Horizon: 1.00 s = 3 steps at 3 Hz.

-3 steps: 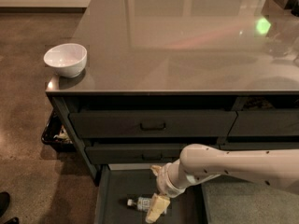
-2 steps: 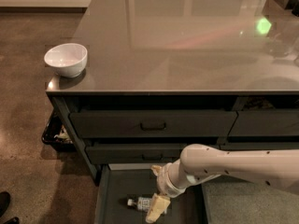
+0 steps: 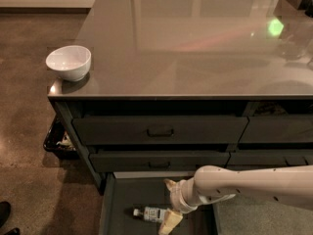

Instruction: Pick blue plastic bottle from bottom drawer and place on counter

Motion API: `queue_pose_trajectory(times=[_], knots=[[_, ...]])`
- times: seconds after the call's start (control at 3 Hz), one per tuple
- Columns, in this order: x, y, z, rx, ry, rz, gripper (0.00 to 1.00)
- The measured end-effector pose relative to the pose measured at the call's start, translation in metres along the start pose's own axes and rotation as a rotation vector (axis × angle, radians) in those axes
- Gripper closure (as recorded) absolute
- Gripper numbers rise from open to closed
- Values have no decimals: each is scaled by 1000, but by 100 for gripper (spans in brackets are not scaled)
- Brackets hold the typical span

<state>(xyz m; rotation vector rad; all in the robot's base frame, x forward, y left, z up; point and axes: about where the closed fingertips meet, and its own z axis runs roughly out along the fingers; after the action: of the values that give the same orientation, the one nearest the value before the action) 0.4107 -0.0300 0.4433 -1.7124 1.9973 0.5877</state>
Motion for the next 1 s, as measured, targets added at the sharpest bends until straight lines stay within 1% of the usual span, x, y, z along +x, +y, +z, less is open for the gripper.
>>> queue_pose_trajectory(times=[0.33,0.67,1.0], knots=[[44,-17,20,55,-28,-3,0],[62,-38,30,87,-145,-9,0],[67,-60,23,105,-167,-62,0]])
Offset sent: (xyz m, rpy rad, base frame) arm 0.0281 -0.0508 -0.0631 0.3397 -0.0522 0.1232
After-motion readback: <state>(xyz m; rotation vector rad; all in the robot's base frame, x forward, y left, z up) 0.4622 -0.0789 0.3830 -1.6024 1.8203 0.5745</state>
